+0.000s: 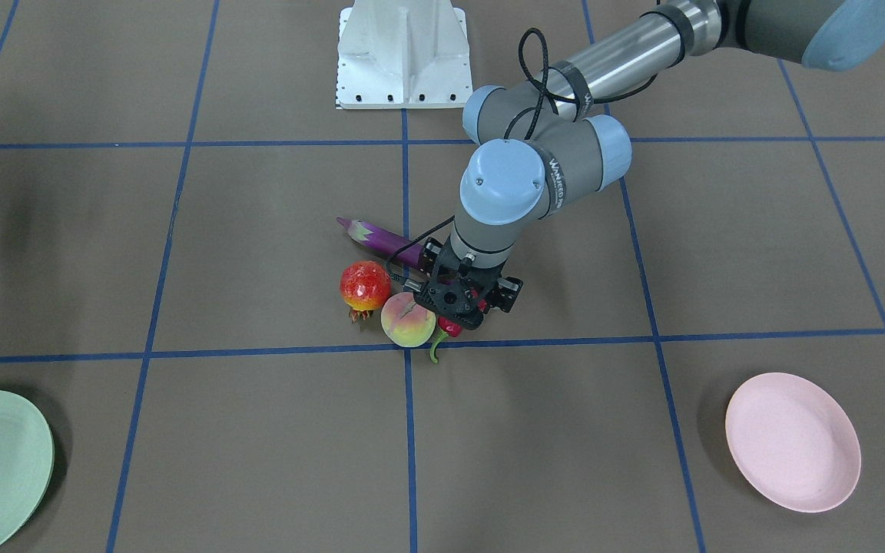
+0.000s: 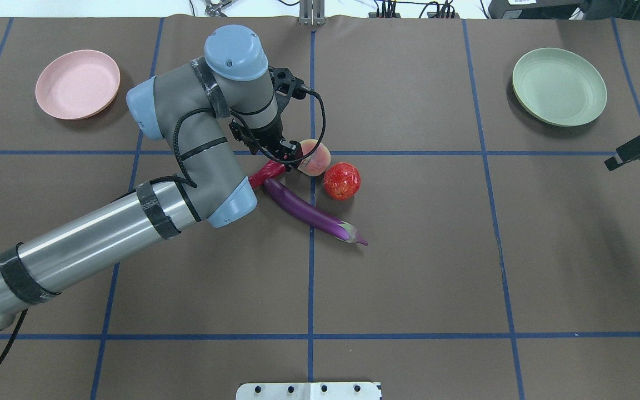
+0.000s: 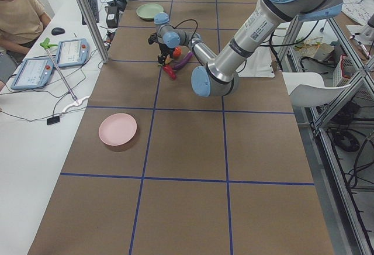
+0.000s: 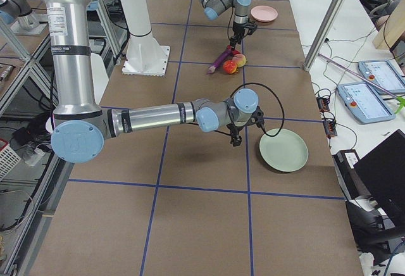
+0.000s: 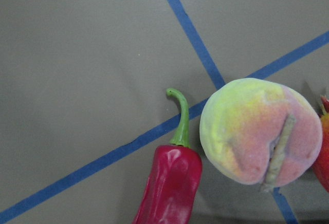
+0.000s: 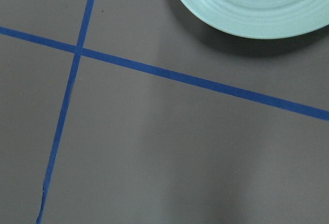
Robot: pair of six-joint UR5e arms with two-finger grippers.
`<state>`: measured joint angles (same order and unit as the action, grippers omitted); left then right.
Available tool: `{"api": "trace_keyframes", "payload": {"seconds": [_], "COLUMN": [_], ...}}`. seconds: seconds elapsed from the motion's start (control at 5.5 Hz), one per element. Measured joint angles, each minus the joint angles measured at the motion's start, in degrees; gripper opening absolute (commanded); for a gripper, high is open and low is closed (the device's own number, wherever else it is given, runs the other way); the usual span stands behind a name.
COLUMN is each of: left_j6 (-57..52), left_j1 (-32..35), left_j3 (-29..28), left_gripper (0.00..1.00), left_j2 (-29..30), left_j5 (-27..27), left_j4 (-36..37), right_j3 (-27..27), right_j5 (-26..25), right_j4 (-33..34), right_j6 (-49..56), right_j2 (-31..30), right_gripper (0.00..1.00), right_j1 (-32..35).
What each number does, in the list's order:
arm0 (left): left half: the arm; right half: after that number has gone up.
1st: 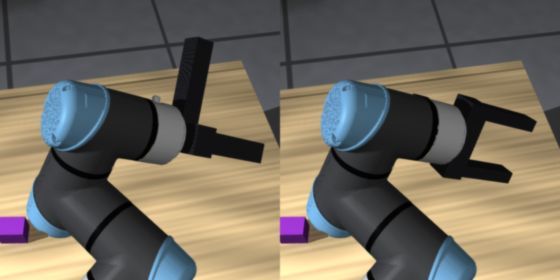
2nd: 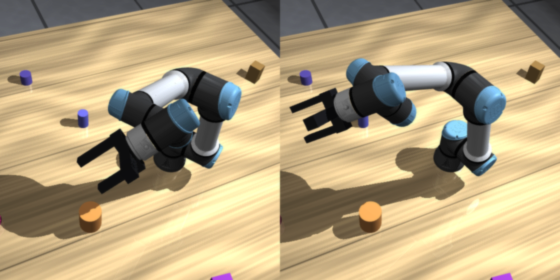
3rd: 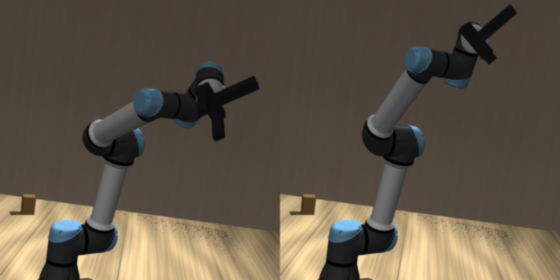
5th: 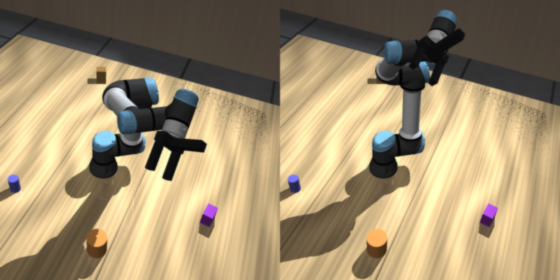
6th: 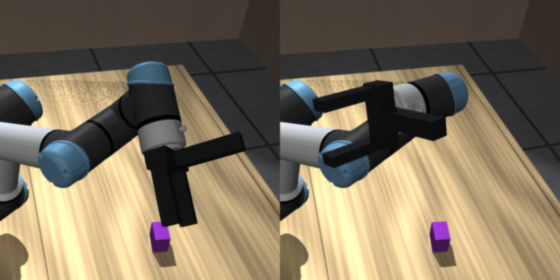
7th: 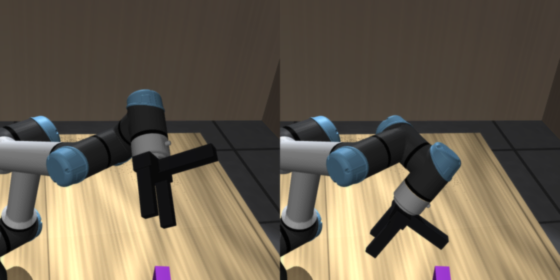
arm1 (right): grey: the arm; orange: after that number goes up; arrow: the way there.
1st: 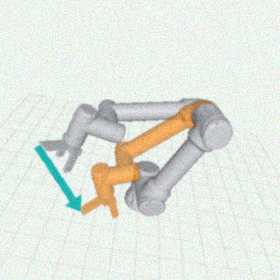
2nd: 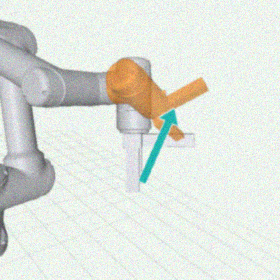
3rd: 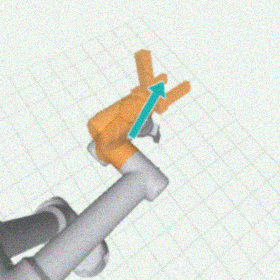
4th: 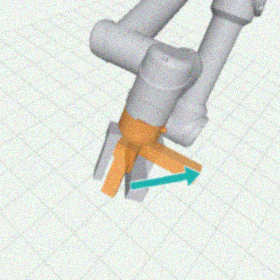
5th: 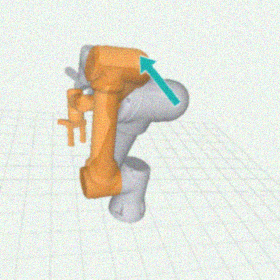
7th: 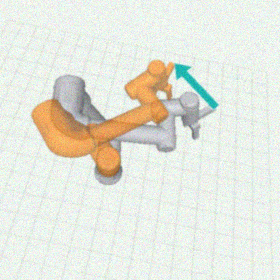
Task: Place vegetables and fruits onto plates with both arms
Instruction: 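Reach the left gripper down and grasp the red chili pepper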
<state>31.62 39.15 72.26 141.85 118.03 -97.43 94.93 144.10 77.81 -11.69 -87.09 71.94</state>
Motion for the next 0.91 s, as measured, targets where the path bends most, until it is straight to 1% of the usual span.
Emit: {"api": "trace_keyframes", "payload": {"seconds": [0.36,0.91], "left_j6": [-0.96,-1.1], "left_j1": [-0.26,-0.96], "left_j3": [-2.24,-4.44], "left_gripper": [0.88,0.87], "left_j2": [0.5,0.61], "left_j5": [-1.45,-1.66], "left_j4": [-0.31,-0.47], "right_j3": [-0.07,-0.13], "right_j5": [0.02,0.03], "right_j4": [0.06,0.06], "right_j6": [0.0,-0.05], "right_j2": [-0.01,-0.08], "right_gripper": [1.0,1.0], "right_j1": [-0.04,-0.04]}}
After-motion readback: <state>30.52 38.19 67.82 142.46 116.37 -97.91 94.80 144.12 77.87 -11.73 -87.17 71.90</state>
